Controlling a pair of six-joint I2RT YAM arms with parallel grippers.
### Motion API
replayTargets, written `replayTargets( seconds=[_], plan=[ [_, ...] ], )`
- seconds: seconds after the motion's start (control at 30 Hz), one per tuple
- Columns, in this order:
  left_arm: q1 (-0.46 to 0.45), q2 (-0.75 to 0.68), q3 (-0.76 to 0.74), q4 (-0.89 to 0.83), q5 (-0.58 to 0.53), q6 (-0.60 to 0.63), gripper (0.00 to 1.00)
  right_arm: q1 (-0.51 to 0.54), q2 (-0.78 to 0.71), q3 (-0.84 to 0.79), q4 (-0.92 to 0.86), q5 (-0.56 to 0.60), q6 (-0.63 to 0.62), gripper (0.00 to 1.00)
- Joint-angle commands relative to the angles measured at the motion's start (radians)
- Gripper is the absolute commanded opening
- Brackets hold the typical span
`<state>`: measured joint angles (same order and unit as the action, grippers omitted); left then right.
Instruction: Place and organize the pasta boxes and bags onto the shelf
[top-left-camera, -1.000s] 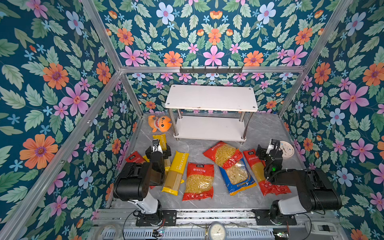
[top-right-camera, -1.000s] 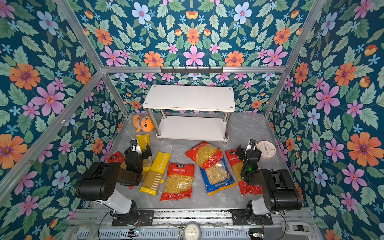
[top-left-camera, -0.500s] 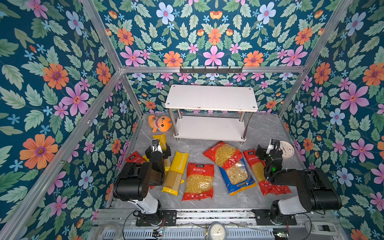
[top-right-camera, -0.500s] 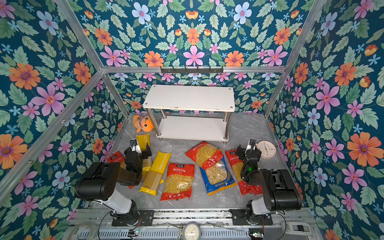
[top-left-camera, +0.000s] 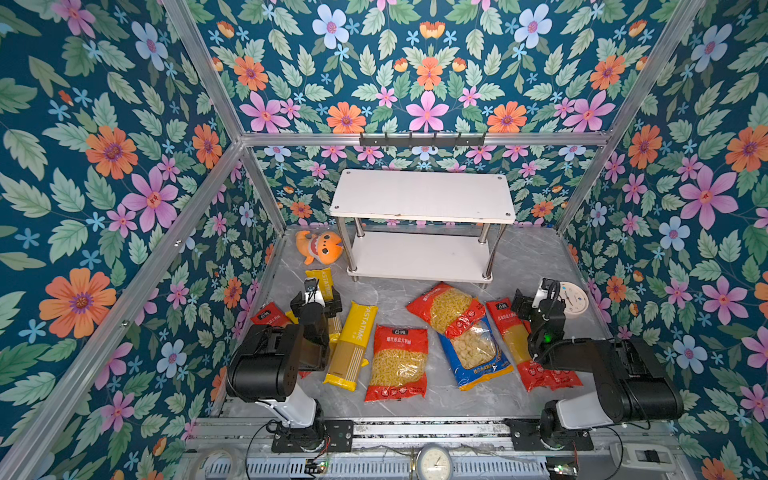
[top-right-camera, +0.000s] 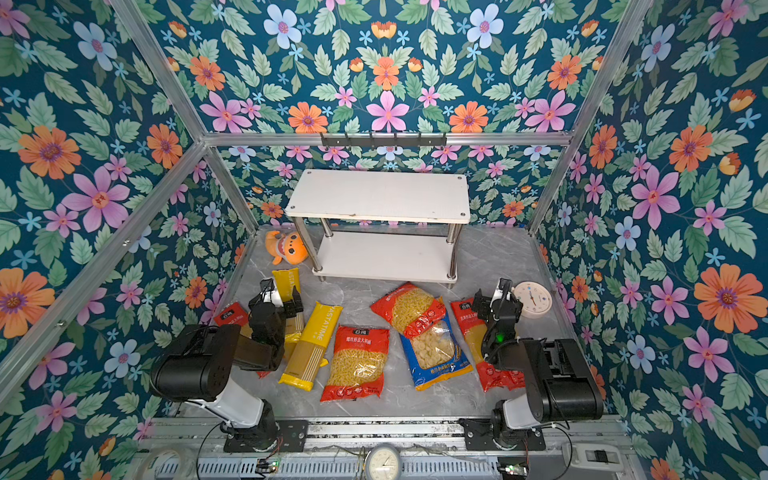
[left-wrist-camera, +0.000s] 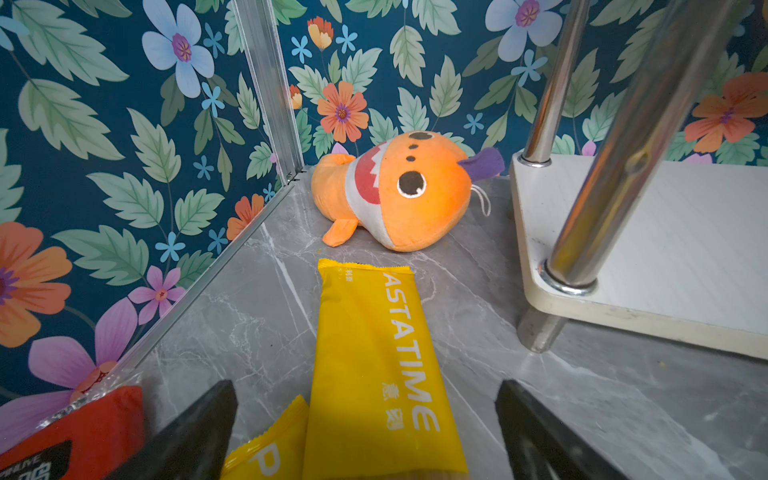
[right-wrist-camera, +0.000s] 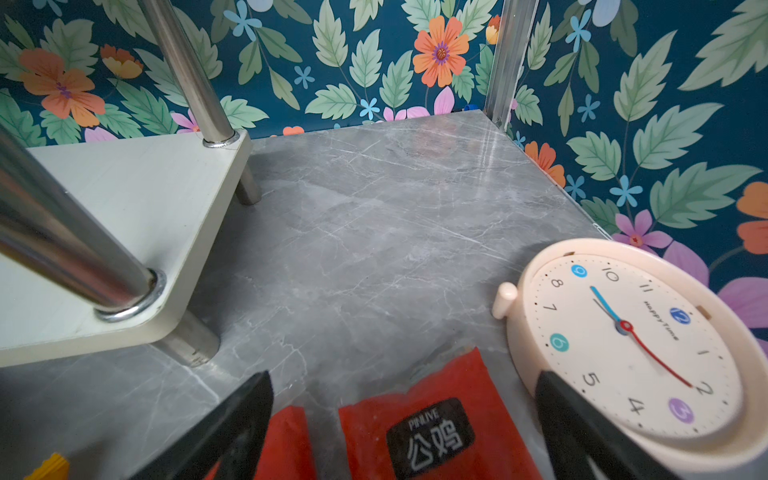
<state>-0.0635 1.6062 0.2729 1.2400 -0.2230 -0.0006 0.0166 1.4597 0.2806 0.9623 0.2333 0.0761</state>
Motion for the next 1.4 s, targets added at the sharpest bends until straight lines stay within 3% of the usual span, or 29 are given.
replayTargets(
  seconds=[0.0,0.8,0.9,0.97,1.03,1.1,1.17,1.27,1.33,1.37],
  plan=[
    [0.001,-0.002,0.003,0.007,0.002,-0.002,1.0,0.0,0.003,0.004,0.016,0.006,-0.001,0.99],
    [0.011,-0.003,0.0,0.018,-0.003,-0.01,1.0,0.0,0.001,0.001,0.027,0.011,0.001,0.99],
    [-0.022,-0.078,-0.009,-0.02,-0.082,0.004,1.0,0.042,-0.061,-0.026,0.008,0.046,-0.027,0.99],
    [-0.05,-0.161,0.012,-0.145,-0.131,0.01,1.0,0.052,-0.05,-0.059,0.124,0.059,-0.049,0.99],
    [-0.077,-0.254,0.024,-0.242,-0.16,0.007,1.0,0.137,-0.073,-0.065,0.147,0.214,-0.112,0.99],
    [-0.085,-0.331,0.045,-0.353,-0.173,-0.041,1.0,0.169,-0.153,-0.033,0.021,0.223,-0.149,0.99],
    [-0.107,-0.405,0.086,-0.5,-0.19,-0.086,1.0,0.177,-0.246,0.052,-0.248,0.27,-0.096,0.99],
    [-0.149,-0.51,0.142,-0.692,-0.238,-0.15,1.0,0.177,-0.359,0.275,-0.827,0.384,0.179,0.99],
    [-0.158,-0.558,0.195,-0.834,-0.21,-0.216,1.0,0.175,-0.397,0.412,-1.126,0.3,0.373,0.99],
    [-0.157,-0.57,0.221,-0.894,-0.191,-0.272,1.0,0.171,-0.409,0.441,-1.183,0.211,0.397,0.99]
  ],
)
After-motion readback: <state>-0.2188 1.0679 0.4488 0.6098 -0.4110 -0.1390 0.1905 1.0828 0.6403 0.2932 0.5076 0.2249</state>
